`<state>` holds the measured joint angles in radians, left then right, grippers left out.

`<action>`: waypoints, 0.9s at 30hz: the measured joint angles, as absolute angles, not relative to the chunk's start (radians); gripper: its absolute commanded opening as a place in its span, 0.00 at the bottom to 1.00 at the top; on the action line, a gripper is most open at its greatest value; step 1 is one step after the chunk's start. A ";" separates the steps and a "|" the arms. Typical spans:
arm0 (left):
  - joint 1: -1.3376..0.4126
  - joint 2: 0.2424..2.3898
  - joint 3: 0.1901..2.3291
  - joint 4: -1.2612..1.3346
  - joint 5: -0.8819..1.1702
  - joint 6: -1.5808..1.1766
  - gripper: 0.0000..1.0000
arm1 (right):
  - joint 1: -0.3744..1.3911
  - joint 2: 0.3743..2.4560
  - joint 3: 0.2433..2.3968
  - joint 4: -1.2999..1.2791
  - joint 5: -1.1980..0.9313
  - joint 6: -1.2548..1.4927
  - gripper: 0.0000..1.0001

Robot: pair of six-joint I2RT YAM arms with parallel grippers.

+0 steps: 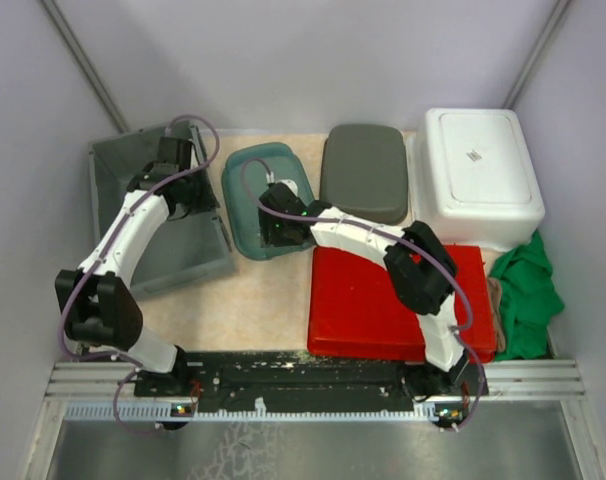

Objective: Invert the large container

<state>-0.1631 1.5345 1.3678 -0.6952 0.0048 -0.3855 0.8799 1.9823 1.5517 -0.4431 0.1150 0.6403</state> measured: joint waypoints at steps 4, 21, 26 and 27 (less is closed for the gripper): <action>-0.161 1.543 1.355 -0.693 0.010 -0.390 0.20 | 0.880 2.054 1.623 -0.432 0.133 0.640 0.45; -0.159 1.329 1.180 -0.743 0.009 -0.430 0.00 | 0.785 2.347 2.041 -0.476 0.150 0.657 0.51; -0.159 1.250 1.145 -0.765 0.028 -0.462 0.00 | 0.783 2.408 2.147 -0.544 0.106 0.658 0.57; -0.159 1.232 1.142 -0.770 0.028 -0.472 0.00 | 0.783 2.415 2.158 -0.548 0.097 0.656 0.57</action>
